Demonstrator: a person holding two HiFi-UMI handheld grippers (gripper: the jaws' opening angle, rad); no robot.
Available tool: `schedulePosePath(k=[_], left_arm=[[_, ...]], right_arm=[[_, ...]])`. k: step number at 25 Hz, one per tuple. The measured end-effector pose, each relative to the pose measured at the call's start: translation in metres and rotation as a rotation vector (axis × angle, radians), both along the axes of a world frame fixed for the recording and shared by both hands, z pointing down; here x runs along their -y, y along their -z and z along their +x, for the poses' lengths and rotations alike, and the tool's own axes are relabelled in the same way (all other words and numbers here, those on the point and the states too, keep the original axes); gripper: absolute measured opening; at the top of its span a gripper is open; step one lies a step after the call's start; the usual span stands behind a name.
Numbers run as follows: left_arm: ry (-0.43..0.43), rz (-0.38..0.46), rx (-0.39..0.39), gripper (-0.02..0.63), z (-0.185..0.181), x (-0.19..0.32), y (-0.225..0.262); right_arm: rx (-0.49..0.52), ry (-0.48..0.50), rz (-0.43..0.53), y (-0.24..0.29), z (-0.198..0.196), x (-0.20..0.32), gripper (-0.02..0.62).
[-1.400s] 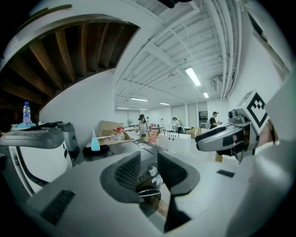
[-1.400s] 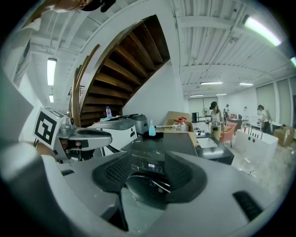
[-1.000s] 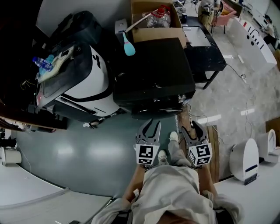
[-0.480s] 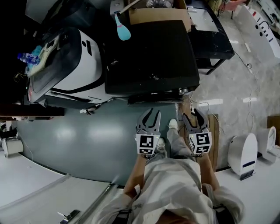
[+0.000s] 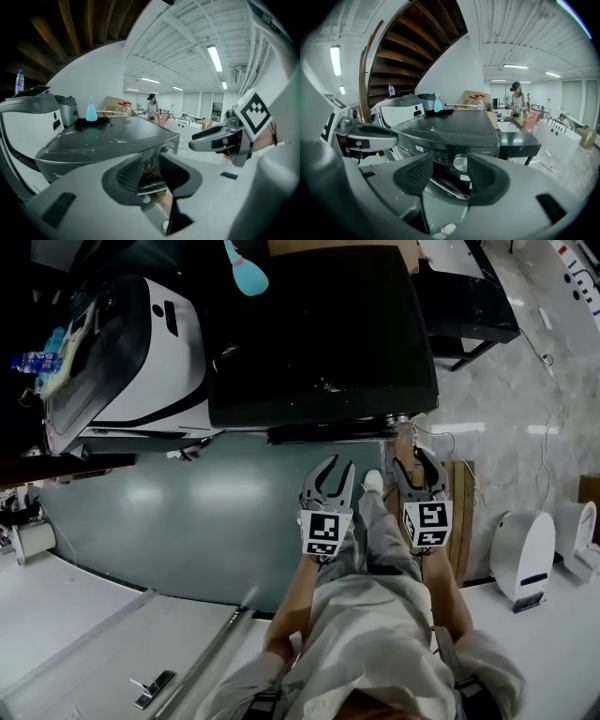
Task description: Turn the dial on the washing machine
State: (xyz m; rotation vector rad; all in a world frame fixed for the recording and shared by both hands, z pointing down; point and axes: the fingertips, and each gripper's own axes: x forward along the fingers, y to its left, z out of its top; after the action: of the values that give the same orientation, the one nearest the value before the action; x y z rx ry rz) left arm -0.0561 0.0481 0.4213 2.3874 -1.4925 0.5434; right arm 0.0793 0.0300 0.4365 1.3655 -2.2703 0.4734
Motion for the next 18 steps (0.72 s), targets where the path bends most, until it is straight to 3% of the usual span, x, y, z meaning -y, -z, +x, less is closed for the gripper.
schedulePosePath(k=[18], left_arm=[[-0.018, -0.059, 0.000, 0.120, 0.016, 0.032, -0.063]], right_arm=[[-0.034, -0.070, -0.053, -0.076, 0.006, 0.047, 0.263]])
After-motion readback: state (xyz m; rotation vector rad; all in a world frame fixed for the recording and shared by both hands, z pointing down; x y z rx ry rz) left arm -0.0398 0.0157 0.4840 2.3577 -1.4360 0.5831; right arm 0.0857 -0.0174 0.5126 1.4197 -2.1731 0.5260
